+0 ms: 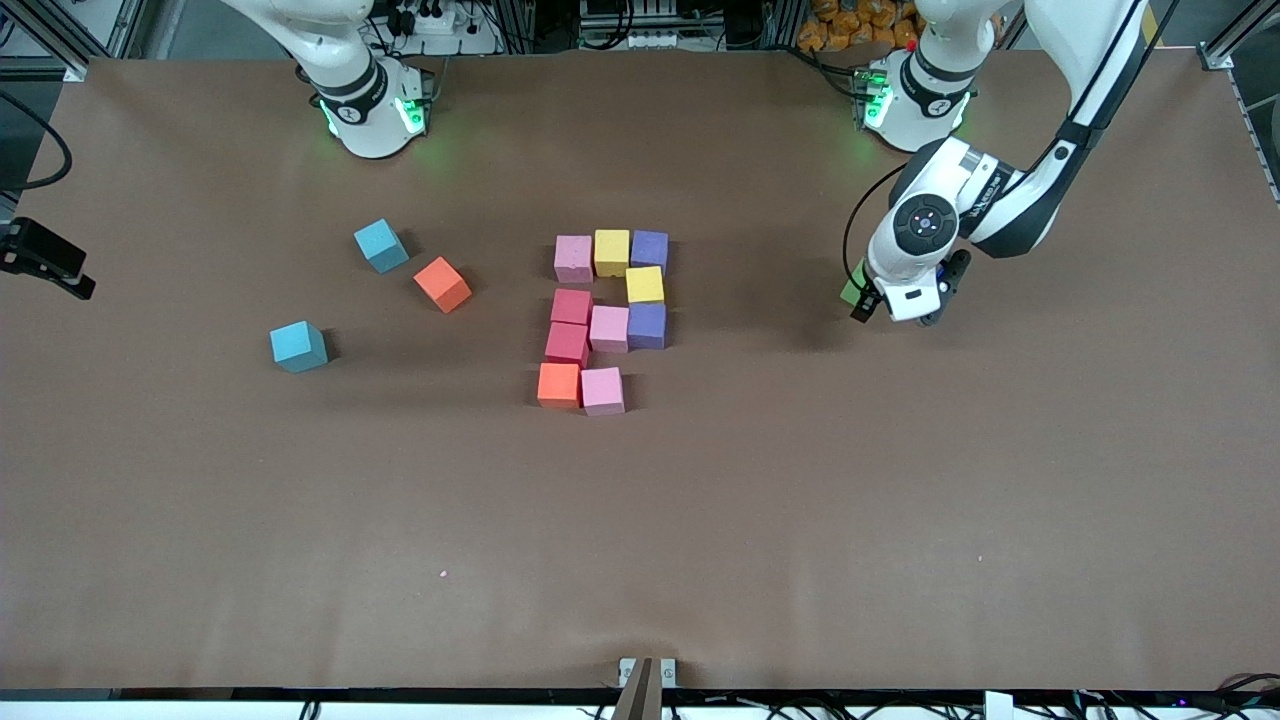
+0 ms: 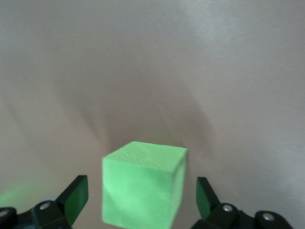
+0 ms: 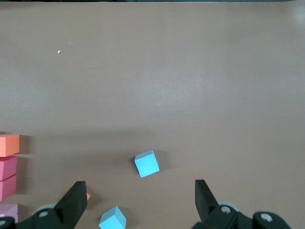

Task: Form number 2 with 11 blocks
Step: 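Grasp the green cube with the left gripper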

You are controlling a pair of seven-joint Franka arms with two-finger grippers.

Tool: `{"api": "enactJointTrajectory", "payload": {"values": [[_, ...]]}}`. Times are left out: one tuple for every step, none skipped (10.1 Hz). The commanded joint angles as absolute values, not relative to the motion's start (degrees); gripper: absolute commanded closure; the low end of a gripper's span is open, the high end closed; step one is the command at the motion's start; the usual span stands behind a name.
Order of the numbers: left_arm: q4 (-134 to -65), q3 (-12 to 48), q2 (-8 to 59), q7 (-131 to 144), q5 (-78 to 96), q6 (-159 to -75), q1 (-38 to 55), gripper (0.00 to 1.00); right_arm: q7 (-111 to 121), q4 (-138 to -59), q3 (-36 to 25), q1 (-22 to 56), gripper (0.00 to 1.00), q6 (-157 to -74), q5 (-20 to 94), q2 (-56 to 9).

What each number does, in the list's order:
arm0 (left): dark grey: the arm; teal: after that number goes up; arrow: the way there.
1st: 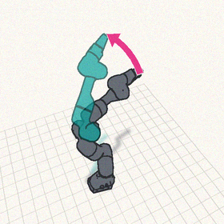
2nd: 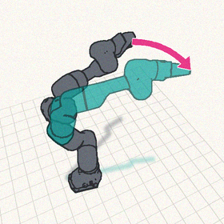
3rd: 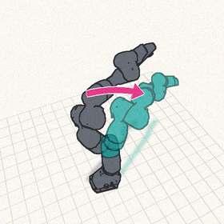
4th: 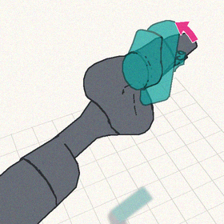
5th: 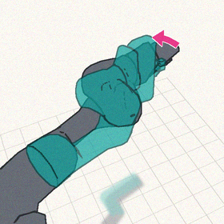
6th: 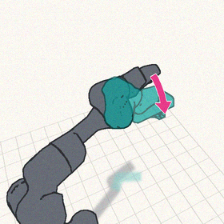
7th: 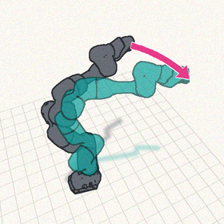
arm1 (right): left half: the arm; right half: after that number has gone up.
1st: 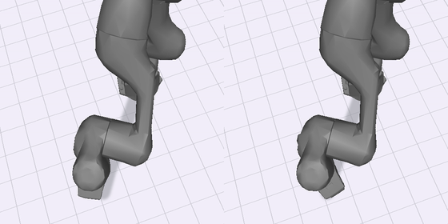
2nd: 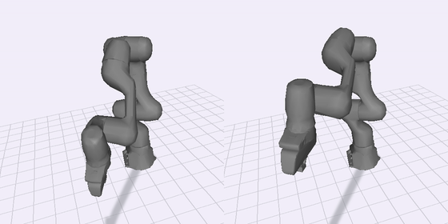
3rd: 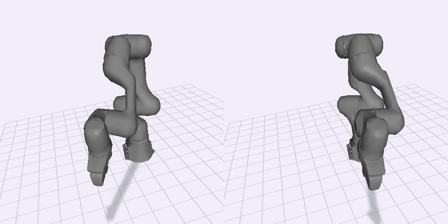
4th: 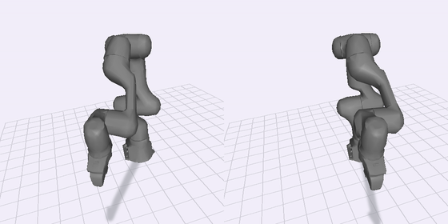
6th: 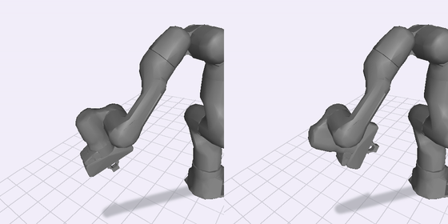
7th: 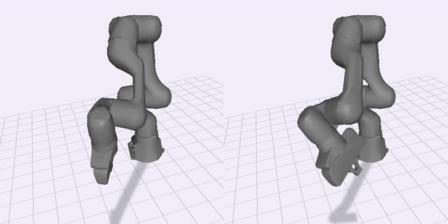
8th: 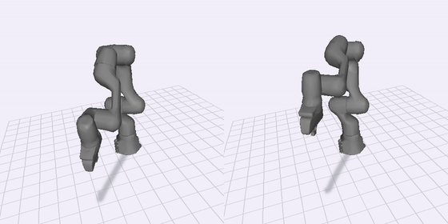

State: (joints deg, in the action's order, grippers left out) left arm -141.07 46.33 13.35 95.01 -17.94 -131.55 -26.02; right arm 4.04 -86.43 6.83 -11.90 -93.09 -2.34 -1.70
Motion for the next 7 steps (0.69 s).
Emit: {"api": "enactJointTrajectory", "payload": {"values": [[-145.01, 47.46, 12.30, 92.29, -16.70, -136.03, -28.56, 0.00, 4.31, -85.52, 6.86, -11.69, 0.00, -92.29, -2.99, -1.85], [-145.80, 47.46, 12.39, 92.29, -16.70, -137.71, -28.65, 0.00, 4.39, -85.52, 6.86, -11.69, 0.00, -92.29, -2.99, -1.85], [-145.98, 47.46, 13.09, 92.20, -16.70, -138.51, -28.65, 0.00, 4.39, -85.52, 6.86, -11.60, 0.00, -92.29, -2.99, -1.93], [-145.99, 47.46, 13.27, 92.28, -16.70, -139.39, -28.65, 0.00, 4.39, -85.52, 6.86, -11.60, 0.00, -92.29, -2.99, -1.85], [-145.99, 47.46, 13.27, 92.29, -16.70, -139.66, -28.74, 0.00, 4.31, -85.52, 6.86, -11.60, 0.00, -92.29, -3.08, -1.85], [-145.90, 47.46, 13.36, 92.20, -16.70, -139.75, -28.74, 0.00, 4.31, -85.52, 6.86, -11.69, 0.00, -92.37, -3.08, -1.85], [-145.72, 47.46, 13.62, 92.28, -16.70, -139.75, -28.74, 0.00, 4.39, -85.52, 6.86, -11.60, 0.00, -92.37, -3.08, -1.93]]}}
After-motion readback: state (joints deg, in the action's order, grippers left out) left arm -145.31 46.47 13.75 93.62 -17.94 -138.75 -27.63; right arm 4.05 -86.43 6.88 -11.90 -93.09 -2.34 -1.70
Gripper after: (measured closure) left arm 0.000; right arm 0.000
